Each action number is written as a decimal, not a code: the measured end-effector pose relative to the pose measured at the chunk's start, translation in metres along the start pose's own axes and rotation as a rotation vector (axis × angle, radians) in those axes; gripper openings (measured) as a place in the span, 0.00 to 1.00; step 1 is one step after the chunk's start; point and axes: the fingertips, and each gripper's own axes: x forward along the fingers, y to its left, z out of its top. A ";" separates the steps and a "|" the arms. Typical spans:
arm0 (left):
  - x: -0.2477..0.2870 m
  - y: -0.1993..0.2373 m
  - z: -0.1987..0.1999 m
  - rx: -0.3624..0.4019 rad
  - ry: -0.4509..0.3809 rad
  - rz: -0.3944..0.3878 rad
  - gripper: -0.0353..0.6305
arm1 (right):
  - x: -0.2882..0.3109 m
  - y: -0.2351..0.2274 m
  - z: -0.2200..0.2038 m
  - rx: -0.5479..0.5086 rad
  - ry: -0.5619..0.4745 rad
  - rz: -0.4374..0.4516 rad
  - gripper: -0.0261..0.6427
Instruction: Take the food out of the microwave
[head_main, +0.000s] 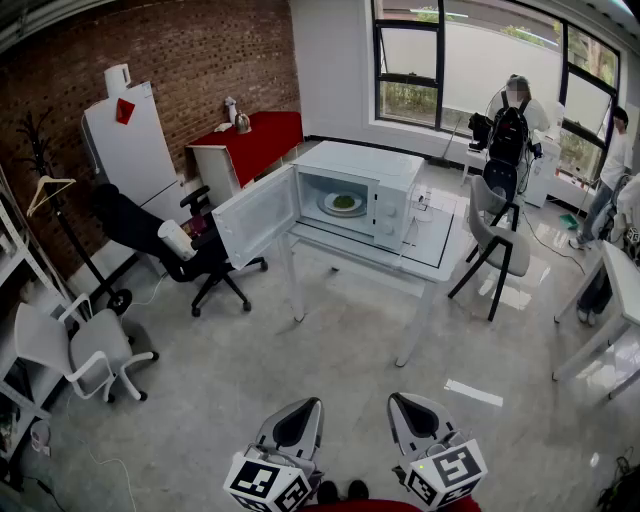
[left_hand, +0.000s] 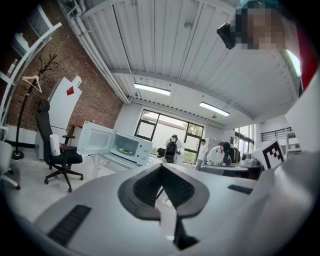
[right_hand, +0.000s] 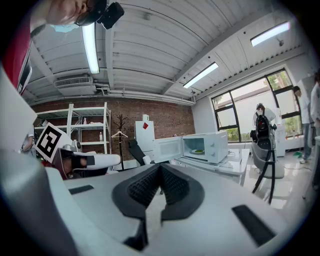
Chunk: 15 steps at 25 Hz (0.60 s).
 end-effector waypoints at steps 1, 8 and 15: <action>-0.001 0.002 0.001 0.000 0.001 0.000 0.07 | 0.001 0.002 0.000 0.001 0.001 0.000 0.06; -0.005 0.011 0.005 -0.004 0.001 0.005 0.07 | 0.006 0.010 -0.001 0.005 0.006 0.003 0.06; -0.010 0.024 0.006 -0.010 -0.005 0.001 0.07 | 0.015 0.019 -0.001 0.019 -0.016 -0.005 0.06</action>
